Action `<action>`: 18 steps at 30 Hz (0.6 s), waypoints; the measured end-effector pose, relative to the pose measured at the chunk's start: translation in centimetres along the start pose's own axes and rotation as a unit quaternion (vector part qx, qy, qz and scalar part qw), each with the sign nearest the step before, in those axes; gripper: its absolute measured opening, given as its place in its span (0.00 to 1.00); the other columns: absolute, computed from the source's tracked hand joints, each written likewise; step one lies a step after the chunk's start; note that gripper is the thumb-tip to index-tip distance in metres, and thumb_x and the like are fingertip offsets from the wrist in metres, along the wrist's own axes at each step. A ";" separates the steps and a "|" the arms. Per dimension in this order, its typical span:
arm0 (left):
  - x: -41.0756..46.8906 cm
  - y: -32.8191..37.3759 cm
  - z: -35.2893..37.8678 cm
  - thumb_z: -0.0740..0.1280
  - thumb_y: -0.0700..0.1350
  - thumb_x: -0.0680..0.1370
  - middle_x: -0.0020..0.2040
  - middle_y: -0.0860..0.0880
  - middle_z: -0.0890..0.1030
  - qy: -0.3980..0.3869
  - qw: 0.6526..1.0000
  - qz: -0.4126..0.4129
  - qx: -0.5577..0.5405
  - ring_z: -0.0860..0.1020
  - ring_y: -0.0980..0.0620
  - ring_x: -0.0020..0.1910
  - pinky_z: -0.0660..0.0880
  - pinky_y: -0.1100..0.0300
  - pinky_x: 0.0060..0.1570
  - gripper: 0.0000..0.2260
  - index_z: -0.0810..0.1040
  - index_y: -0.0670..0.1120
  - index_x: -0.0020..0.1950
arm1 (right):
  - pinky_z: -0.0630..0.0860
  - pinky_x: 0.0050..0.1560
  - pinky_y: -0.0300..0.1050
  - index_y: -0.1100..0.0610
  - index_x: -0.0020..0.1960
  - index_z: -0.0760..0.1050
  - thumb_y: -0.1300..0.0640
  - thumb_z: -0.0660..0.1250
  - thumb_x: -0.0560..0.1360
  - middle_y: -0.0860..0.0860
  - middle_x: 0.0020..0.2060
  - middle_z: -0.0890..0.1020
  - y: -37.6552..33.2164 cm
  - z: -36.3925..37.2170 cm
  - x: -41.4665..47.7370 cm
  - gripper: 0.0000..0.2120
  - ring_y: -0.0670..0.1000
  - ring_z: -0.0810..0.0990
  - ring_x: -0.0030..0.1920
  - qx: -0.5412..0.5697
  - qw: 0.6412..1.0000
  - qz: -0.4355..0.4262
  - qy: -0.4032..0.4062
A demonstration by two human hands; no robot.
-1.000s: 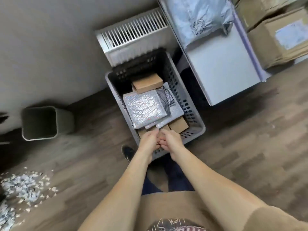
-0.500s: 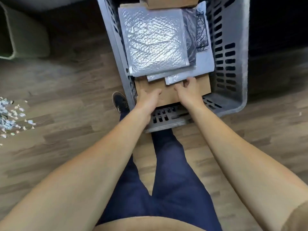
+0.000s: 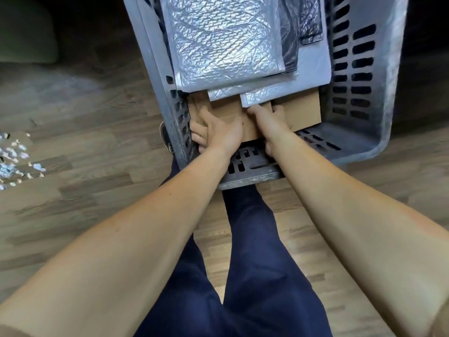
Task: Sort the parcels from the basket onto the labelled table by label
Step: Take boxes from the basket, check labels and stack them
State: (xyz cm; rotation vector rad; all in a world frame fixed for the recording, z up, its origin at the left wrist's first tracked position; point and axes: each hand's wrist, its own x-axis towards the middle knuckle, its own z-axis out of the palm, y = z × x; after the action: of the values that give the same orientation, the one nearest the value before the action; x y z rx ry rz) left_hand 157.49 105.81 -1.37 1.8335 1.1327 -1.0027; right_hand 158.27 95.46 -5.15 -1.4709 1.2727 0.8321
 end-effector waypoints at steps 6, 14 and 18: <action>-0.2 -0.8 -0.5 0.67 0.52 0.79 0.79 0.47 0.51 -0.011 0.999 0.032 0.001 0.53 0.43 0.77 0.58 0.44 0.77 0.37 0.52 0.50 0.83 | 0.77 0.57 0.47 0.51 0.73 0.65 0.49 0.76 0.65 0.52 0.68 0.69 0.0 0.1 -0.5 0.40 0.54 0.75 0.58 -0.003 1.000 -0.008 0.018; -2.5 -0.5 -2.4 0.66 0.50 0.79 0.83 0.48 0.47 -0.027 0.997 0.074 0.015 0.48 0.44 0.82 0.52 0.44 0.80 0.32 0.59 0.49 0.81 | 0.73 0.49 0.40 0.54 0.70 0.72 0.55 0.77 0.73 0.54 0.63 0.65 -1.3 -1.0 -2.9 0.28 0.48 0.73 0.46 0.005 0.996 -0.040 0.076; -4.6 0.0 -3.7 0.67 0.50 0.78 0.82 0.48 0.51 -0.031 0.996 0.086 0.005 0.52 0.43 0.81 0.55 0.44 0.79 0.32 0.62 0.49 0.81 | 0.81 0.60 0.49 0.56 0.63 0.77 0.52 0.81 0.68 0.55 0.65 0.75 -1.9 -2.1 -5.4 0.25 0.52 0.81 0.50 0.041 0.993 -0.049 0.098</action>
State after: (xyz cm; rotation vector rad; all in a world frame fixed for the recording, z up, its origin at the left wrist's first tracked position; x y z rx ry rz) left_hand 156.93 107.46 4.29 1.8599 0.9178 -0.9599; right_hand 158.78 95.06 0.92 -1.5648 1.3510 0.5750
